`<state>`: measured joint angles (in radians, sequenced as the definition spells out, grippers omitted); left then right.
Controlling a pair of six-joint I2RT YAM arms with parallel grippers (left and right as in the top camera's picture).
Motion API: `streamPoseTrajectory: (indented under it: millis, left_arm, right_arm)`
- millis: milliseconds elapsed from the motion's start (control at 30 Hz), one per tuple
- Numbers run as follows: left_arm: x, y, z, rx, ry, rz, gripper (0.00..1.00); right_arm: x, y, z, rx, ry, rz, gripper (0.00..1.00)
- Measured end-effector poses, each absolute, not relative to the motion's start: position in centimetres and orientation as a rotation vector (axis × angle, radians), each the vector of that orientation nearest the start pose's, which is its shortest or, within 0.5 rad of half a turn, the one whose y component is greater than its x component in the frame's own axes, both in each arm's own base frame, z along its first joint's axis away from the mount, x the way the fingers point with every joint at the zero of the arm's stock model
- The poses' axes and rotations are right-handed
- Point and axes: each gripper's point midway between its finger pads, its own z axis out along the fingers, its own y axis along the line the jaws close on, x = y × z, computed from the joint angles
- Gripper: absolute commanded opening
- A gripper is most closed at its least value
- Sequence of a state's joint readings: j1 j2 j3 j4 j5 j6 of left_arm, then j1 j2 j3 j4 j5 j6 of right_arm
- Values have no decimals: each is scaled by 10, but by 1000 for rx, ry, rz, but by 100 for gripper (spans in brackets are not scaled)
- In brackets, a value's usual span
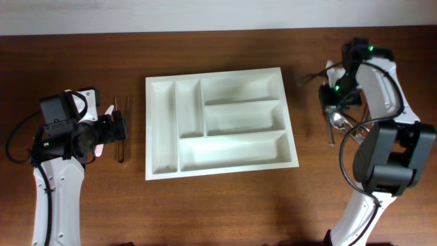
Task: Pack container
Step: 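Lift the spoon and carry it into the tray's top-right compartment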
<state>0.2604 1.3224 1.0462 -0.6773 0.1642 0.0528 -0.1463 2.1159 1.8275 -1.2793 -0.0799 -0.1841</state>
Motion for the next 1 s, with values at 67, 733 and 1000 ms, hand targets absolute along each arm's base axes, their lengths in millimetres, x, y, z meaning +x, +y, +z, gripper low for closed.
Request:
streamPoseTrajectory:
  millis: [67,733,1000]
  left_arm:
    - [344,62,162,-194,2500,-79,99]
    - [344,62,162,-194,2500,-79,99]
    - [344,62,162,-194,2500,-79,99]
  right_arm:
    - [417,-35,108,-89,3066,146,4]
    - [446,176,198,-1648,2156,36,4]
    - [484,187,138,-1837,2018,-9,4]
